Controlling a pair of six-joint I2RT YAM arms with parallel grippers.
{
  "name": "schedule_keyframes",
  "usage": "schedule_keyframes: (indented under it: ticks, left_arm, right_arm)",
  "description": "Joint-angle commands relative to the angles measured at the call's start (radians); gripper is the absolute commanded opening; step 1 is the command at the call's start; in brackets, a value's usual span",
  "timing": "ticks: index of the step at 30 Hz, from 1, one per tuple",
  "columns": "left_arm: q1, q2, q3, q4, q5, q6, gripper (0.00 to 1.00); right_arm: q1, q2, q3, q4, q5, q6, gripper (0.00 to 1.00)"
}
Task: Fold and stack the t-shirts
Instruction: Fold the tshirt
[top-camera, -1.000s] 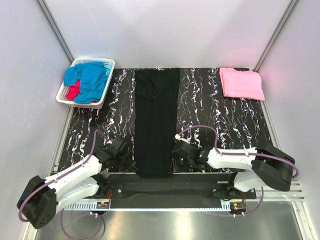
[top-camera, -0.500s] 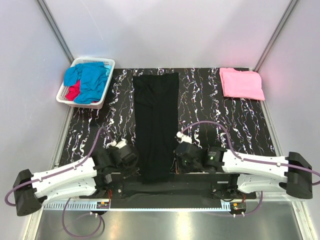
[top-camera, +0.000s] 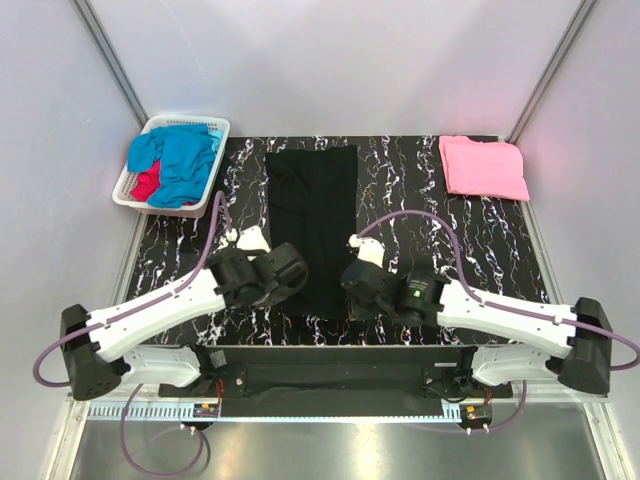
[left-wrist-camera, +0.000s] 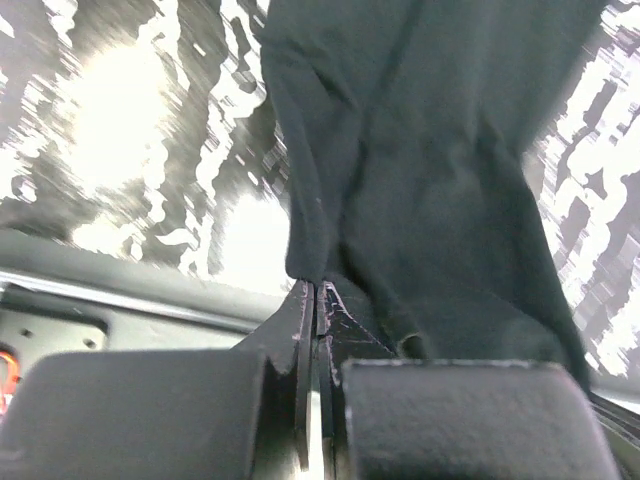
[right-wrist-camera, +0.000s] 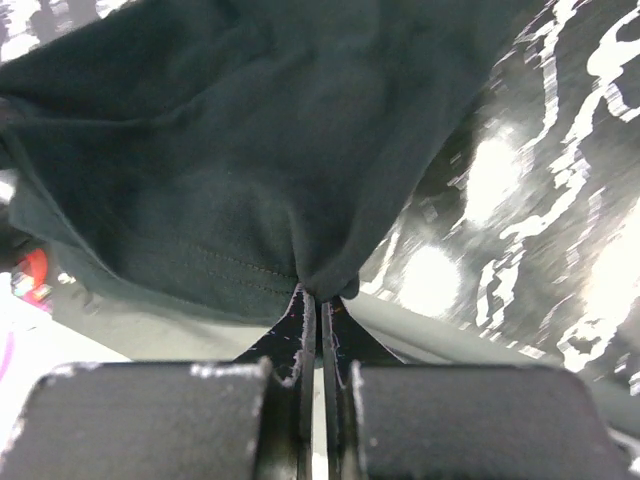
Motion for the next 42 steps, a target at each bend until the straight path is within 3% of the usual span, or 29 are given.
schedule_keyframes:
  ticks: [1,8,12,17,24,30,37,38,40,41,42]
  left_arm:
    - [0.046,0.052,0.053,-0.037,-0.112,0.059,0.0]
    - [0.271,0.144,0.084,0.11,-0.098,0.22,0.0]
    - [0.367,0.265,0.162,0.201,-0.058,0.322,0.0]
    - [0.468,0.518,0.344,0.333,0.028,0.458,0.0]
    - [0.581,0.894,0.717,0.318,0.075,0.524,0.0]
    - [0.664,1.053,0.877,0.278,0.046,0.517,0.0]
    - [0.701,1.076,0.9,0.325,0.064,0.555,0.0]
    - [0.701,1.082,0.904,0.341,0.08,0.569,0.07]
    - [0.704,1.101,0.926,0.354,0.094,0.592,0.27]
    - [0.71,1.102,0.932,0.362,0.091,0.592,0.52]
    - [0.712,1.102,0.932,0.37,0.085,0.59,0.62]
  right_arm:
    - [-0.074,0.054,0.035,0.021,0.054,-0.117,0.0]
    - [-0.321,0.177,0.082,0.233,-0.048,-0.326,0.0]
    - [-0.43,0.389,0.226,0.301,-0.145,-0.436,0.0]
    - [-0.516,0.654,0.479,0.335,-0.252,-0.524,0.0]
    - [-0.635,0.924,0.699,0.346,-0.249,-0.559,0.0]
    - [-0.691,0.999,0.785,0.361,-0.223,-0.574,0.0]
    - [-0.708,0.996,0.793,0.446,-0.226,-0.571,0.0]
    - [-0.709,1.005,0.817,0.447,-0.239,-0.57,0.0]
    - [-0.72,1.045,0.851,0.44,-0.28,-0.559,0.26]
    - [-0.726,1.056,0.872,0.436,-0.292,-0.556,0.34]
    - [-0.728,1.073,0.882,0.436,-0.294,-0.542,0.42]
